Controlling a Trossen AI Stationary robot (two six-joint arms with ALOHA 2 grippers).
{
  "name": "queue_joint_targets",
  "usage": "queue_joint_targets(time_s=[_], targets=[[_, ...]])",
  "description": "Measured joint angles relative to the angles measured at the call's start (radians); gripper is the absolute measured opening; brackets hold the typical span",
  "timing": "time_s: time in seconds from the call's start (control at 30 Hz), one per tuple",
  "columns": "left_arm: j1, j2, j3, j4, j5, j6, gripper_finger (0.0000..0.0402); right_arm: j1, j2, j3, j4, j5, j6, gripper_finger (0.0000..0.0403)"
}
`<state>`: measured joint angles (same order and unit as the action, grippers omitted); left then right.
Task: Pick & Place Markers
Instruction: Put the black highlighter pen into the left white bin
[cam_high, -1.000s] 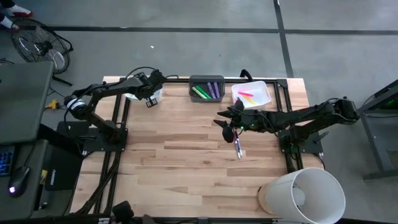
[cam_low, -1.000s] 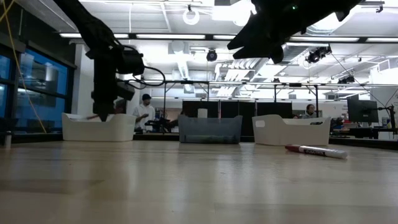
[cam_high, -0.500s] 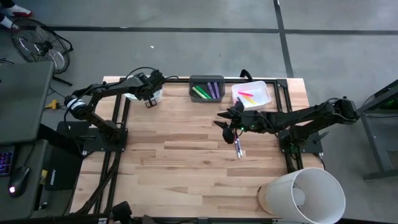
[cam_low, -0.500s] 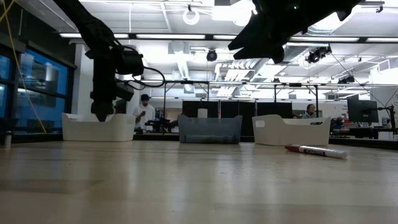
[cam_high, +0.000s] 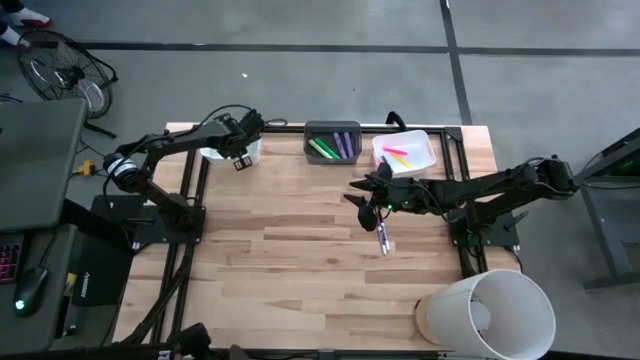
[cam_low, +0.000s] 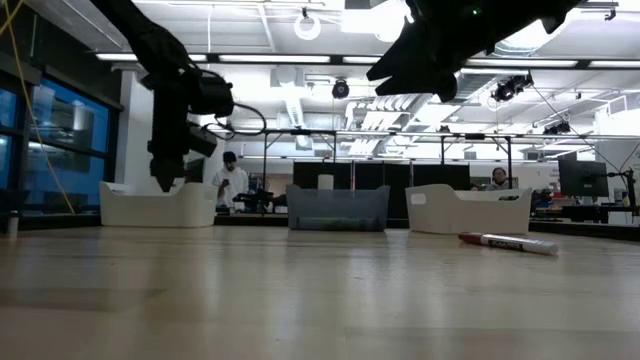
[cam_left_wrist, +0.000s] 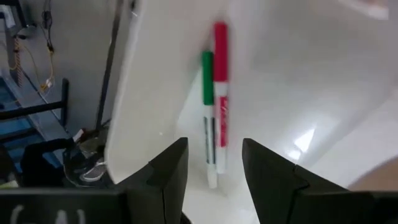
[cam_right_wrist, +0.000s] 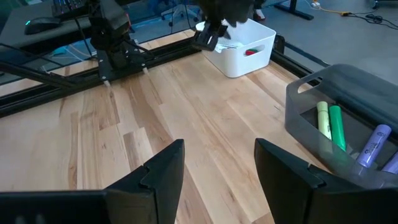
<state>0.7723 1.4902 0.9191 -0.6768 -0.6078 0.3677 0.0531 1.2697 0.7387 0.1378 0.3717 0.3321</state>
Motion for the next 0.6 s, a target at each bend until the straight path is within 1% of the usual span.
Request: queue_joint_targets(time_s=[0.1,0.23,0.43,0.6], targets=[[0.000,-0.007,0.052,-0.046,0.031,-0.027,0.0147,-0.001,0.000,0.000,-0.008,0.010,0.000,0.0184],[0.000,-0.067,0.105,-0.056,0.087,-0.082,0.0147,-0.001,0.000,0.000,-0.030,0.014,0.000,0.0184],[-0.009,-0.227,0.116,-0.054,0.261,-0.192,0.0147,-0.001,0.000,0.000,-0.061,0.014,0.001,0.0184],[-0.066,-0.362,0.115,-0.060,0.376,-0.227,0.0147,-0.001,0.000,0.000,-0.066,-0.003,0.002,0.0184]])
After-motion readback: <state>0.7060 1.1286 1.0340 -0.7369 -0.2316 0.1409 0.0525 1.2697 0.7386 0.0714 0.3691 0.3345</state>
